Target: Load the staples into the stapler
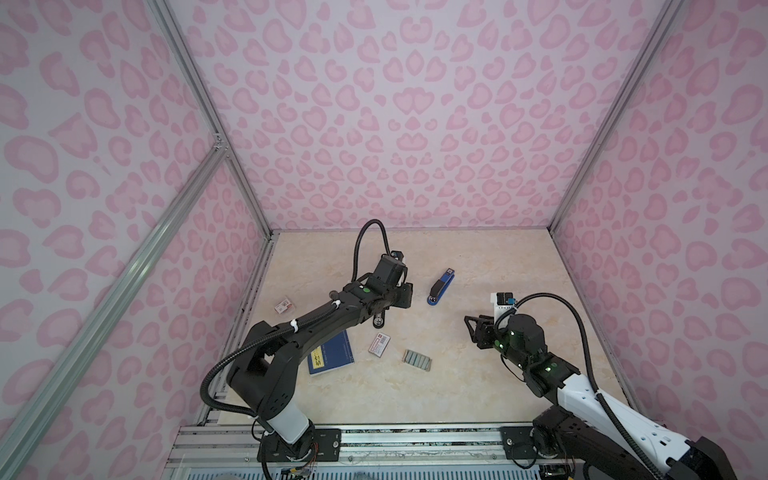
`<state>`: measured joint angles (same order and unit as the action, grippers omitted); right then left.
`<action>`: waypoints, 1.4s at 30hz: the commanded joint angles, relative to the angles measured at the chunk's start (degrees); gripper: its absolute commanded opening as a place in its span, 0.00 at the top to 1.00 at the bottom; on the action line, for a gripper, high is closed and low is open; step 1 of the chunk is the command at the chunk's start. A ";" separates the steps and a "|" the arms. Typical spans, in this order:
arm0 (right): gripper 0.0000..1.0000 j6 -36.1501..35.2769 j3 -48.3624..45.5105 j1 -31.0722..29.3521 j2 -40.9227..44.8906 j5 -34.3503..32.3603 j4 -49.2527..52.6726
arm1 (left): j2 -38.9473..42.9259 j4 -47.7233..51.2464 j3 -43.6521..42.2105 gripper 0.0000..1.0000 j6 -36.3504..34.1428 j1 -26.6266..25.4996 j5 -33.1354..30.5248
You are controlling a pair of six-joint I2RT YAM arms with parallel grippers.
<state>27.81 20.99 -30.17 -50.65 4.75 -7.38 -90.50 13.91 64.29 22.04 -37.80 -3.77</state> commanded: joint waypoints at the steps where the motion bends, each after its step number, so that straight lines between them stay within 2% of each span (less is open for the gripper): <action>1: 0.45 -0.98 0.60 -1.94 -1.30 0.10 -0.62 | 4.98 -3.23 -4.99 0.44 2.08 0.18 1.09; 8: 0.46 -0.87 0.42 -6.64 -2.52 0.38 -1.31 | 14.09 -2.33 -15.44 0.47 6.62 0.27 6.19; 15: 0.47 -0.51 -1.00 -9.74 -2.39 1.53 -1.10 | 16.06 -0.78 -20.11 0.51 10.46 -0.08 12.36; 21: 0.49 1.20 -2.03 -11.87 -4.25 0.42 0.05 | 16.43 -0.70 -22.11 0.53 11.17 -2.39 13.27; 26: 0.49 2.56 -3.50 -12.69 -4.86 0.04 -1.19 | 15.36 -0.05 -22.16 0.54 11.33 -5.58 11.66; 42: 0.50 4.52 -3.06 -15.24 -12.20 -0.62 -3.25 | 13.31 -1.70 -22.99 0.57 12.49 -7.72 14.13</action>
<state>31.40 18.00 -45.12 -61.98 4.58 -8.82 -77.45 13.15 41.39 34.00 -45.39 9.26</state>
